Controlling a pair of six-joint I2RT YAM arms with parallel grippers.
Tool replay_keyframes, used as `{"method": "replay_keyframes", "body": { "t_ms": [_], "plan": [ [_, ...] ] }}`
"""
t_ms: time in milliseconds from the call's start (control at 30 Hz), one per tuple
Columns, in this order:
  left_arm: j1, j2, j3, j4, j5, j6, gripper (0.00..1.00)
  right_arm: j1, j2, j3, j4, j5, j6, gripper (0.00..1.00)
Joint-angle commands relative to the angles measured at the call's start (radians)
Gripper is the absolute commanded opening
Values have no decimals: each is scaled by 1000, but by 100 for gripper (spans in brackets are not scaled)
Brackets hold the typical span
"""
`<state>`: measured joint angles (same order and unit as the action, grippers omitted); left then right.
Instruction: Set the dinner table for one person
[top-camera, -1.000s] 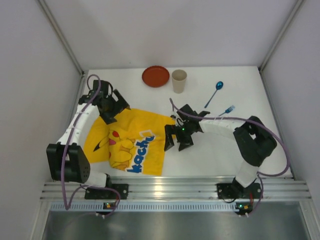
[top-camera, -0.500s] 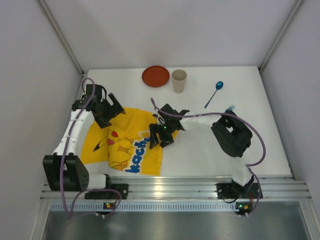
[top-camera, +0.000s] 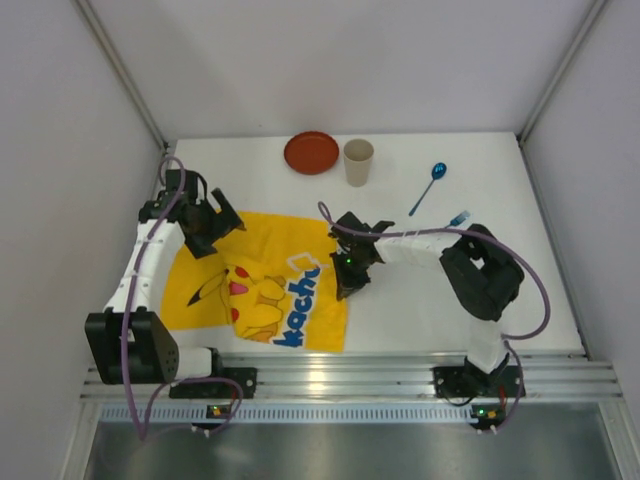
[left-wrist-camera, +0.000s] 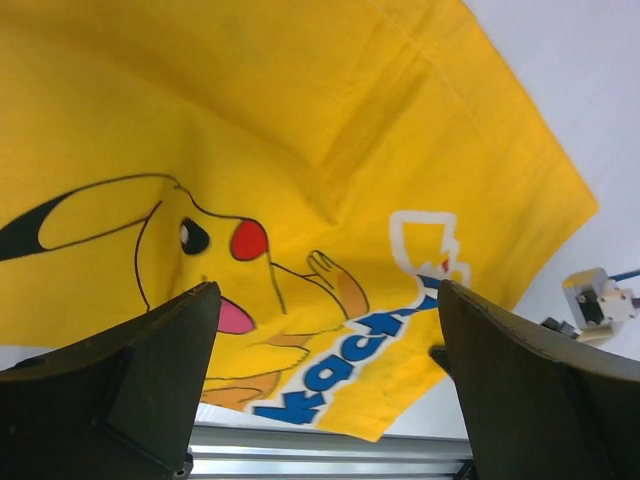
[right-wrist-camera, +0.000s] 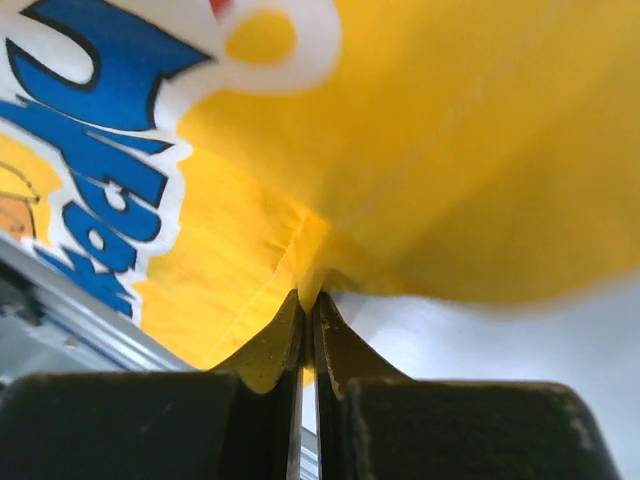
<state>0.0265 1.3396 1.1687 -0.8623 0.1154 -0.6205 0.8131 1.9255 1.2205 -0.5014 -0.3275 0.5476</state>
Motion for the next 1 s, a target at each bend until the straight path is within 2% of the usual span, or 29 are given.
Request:
{"method": "replay_keyframes", "body": {
  "t_ms": [0,267,300,333,367,400,433,467,633,833,967],
  "plan": [
    [6,-2,11,3,-3,21,95,-86,-134,-50,-172,183,-74,0],
    [9,16,-26,43,1,7,95,-360,-292,-187,-284,206,-195,0],
    [9,16,-41,45,0,5,95,-376,-299,-193,-290,214,-202,1],
    [7,15,-49,46,0,2,95,-396,-298,-199,-307,223,-210,8],
    [9,13,-59,49,1,-1,95,-399,-298,-202,-315,231,-218,19],
    [9,7,-81,60,6,-2,95,-399,-296,-203,-321,231,-218,60],
    [7,4,-95,65,7,-2,95,-399,-298,-204,-327,222,-215,86],
    [9,6,-105,71,7,-1,95,-397,-299,-200,-342,219,-206,99],
    [9,30,-179,120,1,7,94,-397,-359,-116,-414,275,-155,100],
    [6,116,-216,201,7,19,93,-388,-418,22,-292,127,-118,100],
    [7,205,-179,229,23,28,92,-388,-306,25,-139,-16,-75,84]
  ]
}}
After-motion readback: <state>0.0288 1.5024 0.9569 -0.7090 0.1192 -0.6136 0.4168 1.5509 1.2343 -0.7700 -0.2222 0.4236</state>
